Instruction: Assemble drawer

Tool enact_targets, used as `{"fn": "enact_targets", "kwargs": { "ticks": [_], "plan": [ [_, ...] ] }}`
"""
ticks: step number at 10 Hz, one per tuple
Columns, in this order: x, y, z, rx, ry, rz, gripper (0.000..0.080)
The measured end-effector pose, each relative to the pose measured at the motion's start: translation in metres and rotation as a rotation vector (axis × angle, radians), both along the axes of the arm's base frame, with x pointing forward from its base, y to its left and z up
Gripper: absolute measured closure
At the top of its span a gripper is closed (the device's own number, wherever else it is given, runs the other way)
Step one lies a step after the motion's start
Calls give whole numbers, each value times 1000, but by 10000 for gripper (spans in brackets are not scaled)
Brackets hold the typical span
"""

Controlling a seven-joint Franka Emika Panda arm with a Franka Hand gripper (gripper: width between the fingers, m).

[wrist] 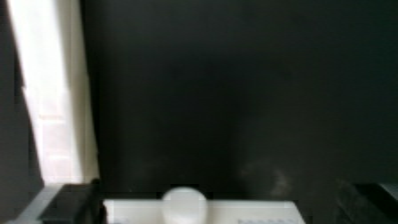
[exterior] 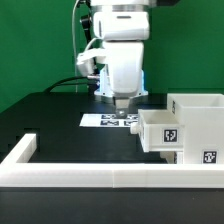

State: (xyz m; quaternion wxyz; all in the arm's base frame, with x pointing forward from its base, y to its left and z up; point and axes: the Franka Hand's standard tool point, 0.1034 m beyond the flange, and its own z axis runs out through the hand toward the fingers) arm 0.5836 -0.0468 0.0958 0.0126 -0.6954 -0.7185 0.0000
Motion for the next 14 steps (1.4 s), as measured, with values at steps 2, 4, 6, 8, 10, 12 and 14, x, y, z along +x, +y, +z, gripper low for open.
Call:
{"fn": "enact_targets", "kwargs": {
  "ticks": [2, 4, 6, 8, 10, 12, 14],
  "plan": [
    [-2, 2, -1, 4, 3, 7, 150],
    [-5, -6, -14, 97, 15, -11, 150],
    [5, -1, -30, 169, 18, -14, 150],
    [12, 5, -38, 223, 16, -18, 150],
    [16, 22, -34, 220, -30, -49, 150],
    [13, 19, -37, 219, -23, -49, 150],
    [15, 27, -35, 221, -33, -36, 150]
  ]
}}
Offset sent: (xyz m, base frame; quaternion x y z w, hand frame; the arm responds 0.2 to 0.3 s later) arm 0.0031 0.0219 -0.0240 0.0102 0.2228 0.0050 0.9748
